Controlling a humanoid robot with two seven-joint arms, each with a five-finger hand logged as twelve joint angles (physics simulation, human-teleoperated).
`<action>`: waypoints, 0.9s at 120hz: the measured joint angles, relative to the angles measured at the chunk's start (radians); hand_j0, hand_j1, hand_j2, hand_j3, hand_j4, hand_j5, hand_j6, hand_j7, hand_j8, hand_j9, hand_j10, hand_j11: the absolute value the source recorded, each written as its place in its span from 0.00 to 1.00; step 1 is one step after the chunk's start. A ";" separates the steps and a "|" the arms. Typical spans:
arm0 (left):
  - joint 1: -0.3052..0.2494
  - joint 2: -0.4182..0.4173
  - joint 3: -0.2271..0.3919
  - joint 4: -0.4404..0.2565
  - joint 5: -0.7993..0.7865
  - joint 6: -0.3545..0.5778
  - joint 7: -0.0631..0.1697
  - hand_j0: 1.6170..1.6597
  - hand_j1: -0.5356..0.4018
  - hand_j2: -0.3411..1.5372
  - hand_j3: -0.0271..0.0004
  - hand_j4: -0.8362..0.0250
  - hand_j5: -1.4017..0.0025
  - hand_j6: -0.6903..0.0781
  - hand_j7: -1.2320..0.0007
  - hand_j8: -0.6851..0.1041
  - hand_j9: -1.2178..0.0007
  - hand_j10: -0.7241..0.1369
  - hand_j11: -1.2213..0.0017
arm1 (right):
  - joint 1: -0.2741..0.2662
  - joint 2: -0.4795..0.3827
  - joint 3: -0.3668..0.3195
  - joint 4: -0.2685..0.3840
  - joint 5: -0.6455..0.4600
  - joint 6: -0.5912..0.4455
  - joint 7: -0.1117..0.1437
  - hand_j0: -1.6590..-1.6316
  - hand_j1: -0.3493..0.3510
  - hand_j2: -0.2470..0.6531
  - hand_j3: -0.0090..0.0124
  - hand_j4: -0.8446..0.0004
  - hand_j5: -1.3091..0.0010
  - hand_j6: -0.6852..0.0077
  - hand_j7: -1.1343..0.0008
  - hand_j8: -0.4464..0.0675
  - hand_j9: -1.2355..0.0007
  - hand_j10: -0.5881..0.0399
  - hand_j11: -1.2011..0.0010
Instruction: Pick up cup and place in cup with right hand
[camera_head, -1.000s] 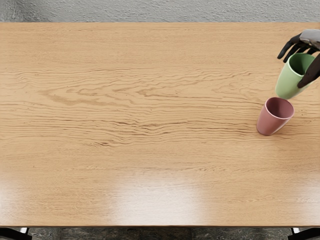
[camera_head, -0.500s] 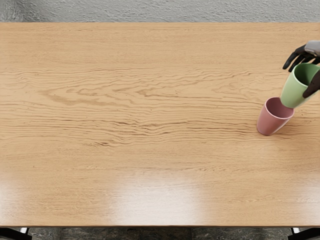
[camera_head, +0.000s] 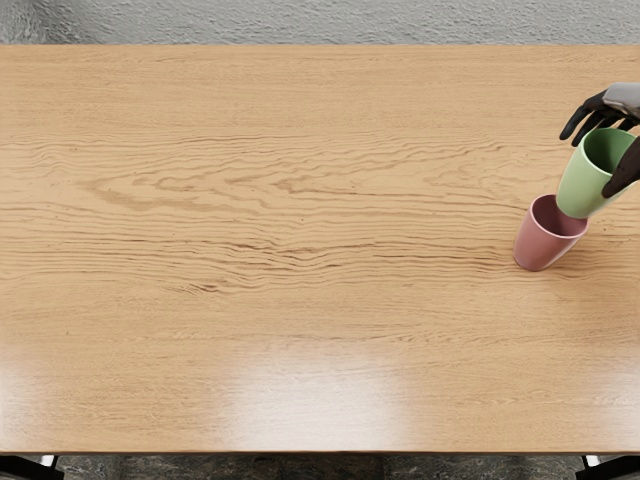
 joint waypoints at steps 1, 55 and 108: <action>0.000 0.000 0.000 0.000 0.000 0.000 0.000 0.96 0.94 0.18 0.98 0.97 1.00 0.90 1.00 0.87 1.00 0.84 1.00 | 0.000 0.000 0.000 0.001 0.002 0.000 0.000 0.17 0.60 0.33 0.42 0.44 0.50 0.33 0.44 0.29 0.49 0.43 0.47; 0.000 0.000 0.000 0.000 0.000 0.000 0.000 0.96 0.94 0.18 0.98 0.97 1.00 0.90 1.00 0.87 1.00 0.84 1.00 | 0.019 0.005 0.002 0.029 0.068 0.012 0.000 0.17 0.59 0.33 0.41 0.44 0.50 0.32 0.44 0.29 0.49 0.43 0.47; 0.000 0.000 0.000 0.000 0.000 0.000 0.000 0.96 0.94 0.18 0.98 0.97 1.00 0.90 1.00 0.87 1.00 0.84 1.00 | 0.021 -0.018 0.002 0.036 0.083 0.029 0.000 0.18 0.59 0.31 0.40 0.44 0.51 0.32 0.45 0.28 0.49 0.43 0.48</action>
